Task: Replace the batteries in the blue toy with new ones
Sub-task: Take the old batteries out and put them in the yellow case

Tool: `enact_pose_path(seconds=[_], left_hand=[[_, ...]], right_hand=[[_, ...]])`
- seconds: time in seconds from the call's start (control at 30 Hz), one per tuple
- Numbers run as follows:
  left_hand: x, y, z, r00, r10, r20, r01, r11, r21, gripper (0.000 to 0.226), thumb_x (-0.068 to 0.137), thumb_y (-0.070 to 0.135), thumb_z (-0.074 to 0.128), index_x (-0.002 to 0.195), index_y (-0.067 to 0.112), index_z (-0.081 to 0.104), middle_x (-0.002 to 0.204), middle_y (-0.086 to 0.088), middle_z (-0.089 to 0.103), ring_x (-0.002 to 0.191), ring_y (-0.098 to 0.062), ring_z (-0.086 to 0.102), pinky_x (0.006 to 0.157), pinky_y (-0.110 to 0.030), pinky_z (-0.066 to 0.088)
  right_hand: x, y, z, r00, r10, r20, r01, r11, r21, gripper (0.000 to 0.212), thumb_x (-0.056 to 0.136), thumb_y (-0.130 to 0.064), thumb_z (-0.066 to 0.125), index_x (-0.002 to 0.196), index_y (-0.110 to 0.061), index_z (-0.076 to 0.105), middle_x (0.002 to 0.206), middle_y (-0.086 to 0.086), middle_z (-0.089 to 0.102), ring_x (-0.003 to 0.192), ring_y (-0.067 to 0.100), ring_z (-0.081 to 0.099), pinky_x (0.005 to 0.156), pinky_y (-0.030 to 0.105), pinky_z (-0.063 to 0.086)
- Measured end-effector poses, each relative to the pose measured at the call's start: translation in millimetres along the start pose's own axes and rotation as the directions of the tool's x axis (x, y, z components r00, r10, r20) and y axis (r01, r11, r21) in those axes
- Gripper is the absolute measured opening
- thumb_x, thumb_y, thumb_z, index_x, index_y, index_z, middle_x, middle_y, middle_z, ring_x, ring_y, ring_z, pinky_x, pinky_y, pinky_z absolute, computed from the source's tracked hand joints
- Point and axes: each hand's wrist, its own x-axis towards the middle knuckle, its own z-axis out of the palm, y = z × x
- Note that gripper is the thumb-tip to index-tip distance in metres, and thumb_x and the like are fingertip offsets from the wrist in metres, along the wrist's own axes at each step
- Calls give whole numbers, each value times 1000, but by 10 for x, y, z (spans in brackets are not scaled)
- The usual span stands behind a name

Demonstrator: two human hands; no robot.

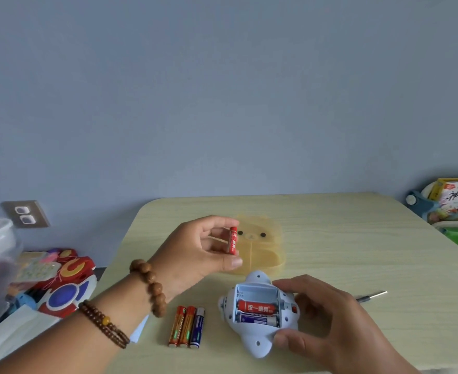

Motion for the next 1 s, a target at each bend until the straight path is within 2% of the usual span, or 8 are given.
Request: enact_pose_path(seconds=[0.07, 0.13, 0.27, 0.37, 0.6, 0.73, 0.83, 1.0], left_hand=[[80, -27, -76, 999, 39, -10, -37, 989, 145, 57, 70, 6, 90, 116, 31, 69, 103, 3, 72, 88, -12, 74, 87, -34, 61], [167, -43, -147, 997, 74, -21, -65, 955, 291, 55, 67, 18, 92, 114, 36, 69, 104, 8, 71, 91, -6, 70, 86, -33, 61], [289, -72, -256, 993, 102, 51, -114, 877, 467, 55, 64, 32, 93, 113, 39, 70, 111, 18, 65, 103, 1, 61, 85, -26, 58], [361, -99, -285, 991, 73, 114, -121, 852, 509, 58, 62, 34, 93, 115, 39, 70, 110, 22, 63, 105, 3, 59, 89, -26, 56], [477, -217, -266, 990, 35, 139, -103, 848, 520, 58, 60, 36, 94, 112, 42, 71, 110, 20, 64, 103, 2, 59, 91, -31, 56], [483, -317, -261, 988, -6, 155, -81, 832, 549, 59, 57, 42, 94, 112, 43, 70, 109, 18, 62, 102, 3, 59, 93, -36, 56], [488, -356, -256, 986, -12, 164, -82, 830, 552, 60, 58, 44, 93, 113, 43, 70, 111, 18, 60, 104, 3, 58, 93, -36, 55], [512, -398, -251, 986, -22, 163, -71, 838, 541, 60, 60, 43, 92, 115, 44, 68, 112, 16, 61, 105, 2, 59, 93, -32, 56]], right_hand=[[-3, -16, -11, 1000, 8, -3, -8, 1000, -2, 58, 61, -56, 90, 114, -53, 66, 96, -16, 72, 79, 9, 64, 70, 12, 49], [-1, -19, -15, 1000, 10, -3, -10, 1000, -3, 59, 61, -58, 89, 115, -52, 66, 95, -16, 72, 78, 9, 64, 69, 11, 48], [1, -6, -13, 1000, 6, 4, -6, 1000, -7, 59, 62, -61, 88, 116, -50, 67, 99, -15, 73, 82, 12, 66, 74, 17, 53], [-1, 6, 4, 1000, 5, 5, -5, 1000, -19, 58, 63, -59, 89, 116, -52, 66, 102, -16, 73, 85, 14, 67, 76, 19, 54], [13, -6, -3, 1000, 5, 17, -5, 1000, -23, 59, 62, -55, 91, 115, -54, 65, 102, -19, 72, 86, 12, 67, 73, 13, 51], [19, 17, -1, 1000, 1, 16, 0, 1000, -14, 59, 62, -62, 88, 116, -51, 66, 106, -16, 73, 86, 14, 68, 75, 21, 54], [16, 25, 1, 1000, -2, 14, 2, 1000, -2, 64, 60, -71, 83, 118, -51, 64, 107, -18, 72, 88, 11, 67, 74, 15, 51], [22, 23, 8, 1000, -14, 22, 15, 1000, -19, 63, 61, -63, 84, 119, -55, 61, 107, -23, 71, 91, 8, 65, 75, 9, 48]])
